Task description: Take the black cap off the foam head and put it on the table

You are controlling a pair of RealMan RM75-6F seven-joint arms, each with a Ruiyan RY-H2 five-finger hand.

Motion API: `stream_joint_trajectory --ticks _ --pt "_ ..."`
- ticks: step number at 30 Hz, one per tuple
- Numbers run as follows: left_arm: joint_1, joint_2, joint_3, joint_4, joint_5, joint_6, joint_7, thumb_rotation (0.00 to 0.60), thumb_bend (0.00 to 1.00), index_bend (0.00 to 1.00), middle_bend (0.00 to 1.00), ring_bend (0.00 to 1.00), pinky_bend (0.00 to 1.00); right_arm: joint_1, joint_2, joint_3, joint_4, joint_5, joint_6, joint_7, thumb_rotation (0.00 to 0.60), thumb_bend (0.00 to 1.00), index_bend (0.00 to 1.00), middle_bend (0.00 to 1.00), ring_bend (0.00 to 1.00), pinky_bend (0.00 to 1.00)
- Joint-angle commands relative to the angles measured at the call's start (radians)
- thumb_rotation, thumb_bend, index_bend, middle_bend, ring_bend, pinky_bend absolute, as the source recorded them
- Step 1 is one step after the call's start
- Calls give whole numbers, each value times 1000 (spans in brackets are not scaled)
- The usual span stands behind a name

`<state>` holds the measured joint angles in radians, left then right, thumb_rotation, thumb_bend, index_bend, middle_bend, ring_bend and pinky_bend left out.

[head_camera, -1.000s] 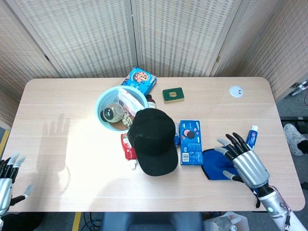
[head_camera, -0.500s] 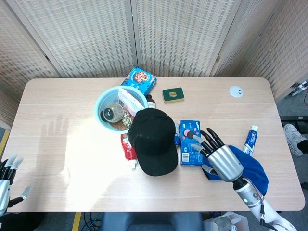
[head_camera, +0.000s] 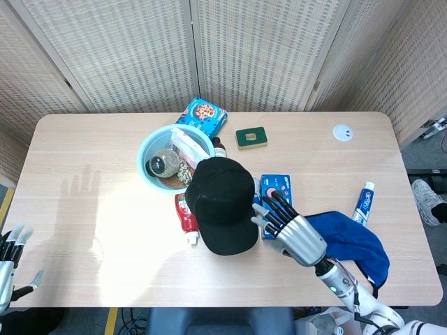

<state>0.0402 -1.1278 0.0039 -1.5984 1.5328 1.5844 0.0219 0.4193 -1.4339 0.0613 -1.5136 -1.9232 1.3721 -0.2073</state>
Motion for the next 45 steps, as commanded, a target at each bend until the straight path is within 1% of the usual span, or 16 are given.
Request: stream_joint_trajectory --ticks 1,10,16,27,39,42,43,45 --pt "0 1 0 -3 -1 0 3 600 246 0 0 0 0 10 -28 -8 31 -17 18 -2 600 0 283 157 0 0" --pt "-3 5 1 -20 1 -8 24 600 246 0 0 0 0 39 -101 -18 109 -36 45 23 600 0 283 154 0 0" --pt "-1 8 1 -27 -5 -9 30 600 246 0 0 0 0 53 -122 -32 143 -51 58 24 600 0 283 144 0 0" --pt "-2 9 2 -35 -4 -13 41 600 246 0 0 0 0 97 -194 -31 233 -70 70 12 600 0 283 142 0 0" --pt "-2 7 1 -24 -15 -21 30 600 246 0 0 0 0 150 -278 -19 329 -61 85 52 600 0 283 142 0 0" --pt "-2 6 1 -19 -18 -23 26 600 246 0 0 0 0 160 -287 -20 342 -63 94 57 600 60 283 149 0 0" --pt "-1 6 0 -17 -18 -22 23 600 246 0 0 0 0 164 -289 -21 348 -65 98 58 600 98 283 155 0 0" --pt "-1 4 0 -13 -18 -22 19 600 246 0 0 0 0 169 -293 -24 359 -68 108 61 600 139 283 163 0 0"
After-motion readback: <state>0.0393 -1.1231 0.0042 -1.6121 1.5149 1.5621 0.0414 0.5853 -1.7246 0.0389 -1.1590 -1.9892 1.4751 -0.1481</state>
